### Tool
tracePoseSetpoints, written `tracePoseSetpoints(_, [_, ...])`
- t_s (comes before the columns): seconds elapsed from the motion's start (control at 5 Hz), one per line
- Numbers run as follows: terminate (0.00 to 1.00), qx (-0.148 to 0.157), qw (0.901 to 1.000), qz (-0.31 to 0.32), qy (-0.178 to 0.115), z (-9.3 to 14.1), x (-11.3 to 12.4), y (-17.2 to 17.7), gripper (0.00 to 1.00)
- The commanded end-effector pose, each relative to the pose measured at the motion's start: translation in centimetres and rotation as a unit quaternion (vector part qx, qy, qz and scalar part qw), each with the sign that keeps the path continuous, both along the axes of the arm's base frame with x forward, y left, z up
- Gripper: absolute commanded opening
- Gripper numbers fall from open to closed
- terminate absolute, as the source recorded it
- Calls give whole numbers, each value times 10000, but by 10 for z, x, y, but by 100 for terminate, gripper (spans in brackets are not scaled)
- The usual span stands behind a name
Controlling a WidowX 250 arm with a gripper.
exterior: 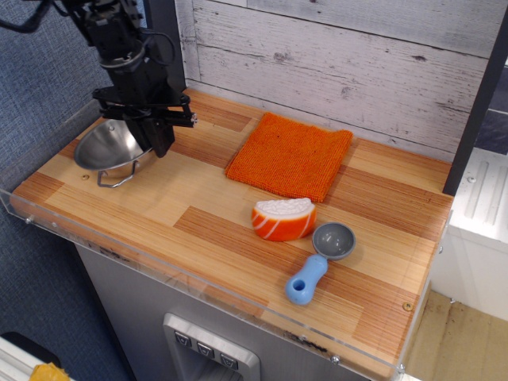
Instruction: Pick up the pot and place it on the near left edge of the table
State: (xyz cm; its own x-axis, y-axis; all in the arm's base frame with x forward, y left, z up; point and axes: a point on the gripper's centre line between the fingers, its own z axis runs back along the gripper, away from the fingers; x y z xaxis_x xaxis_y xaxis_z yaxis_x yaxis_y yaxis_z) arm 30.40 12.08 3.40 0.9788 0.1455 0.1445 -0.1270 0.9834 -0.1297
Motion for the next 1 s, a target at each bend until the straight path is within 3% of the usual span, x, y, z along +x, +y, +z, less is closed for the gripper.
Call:
tracePoseSetpoints(0.0, [0, -142, 9999, -4, 9, -13, -19, 2, 0])
tracePoseSetpoints(0.4, [0, -349, 9991, 136, 212, -31, -24, 9, 0])
tracePoseSetpoints(0.8, [0, -335, 9990, 158, 232, -47, -30, 15, 0])
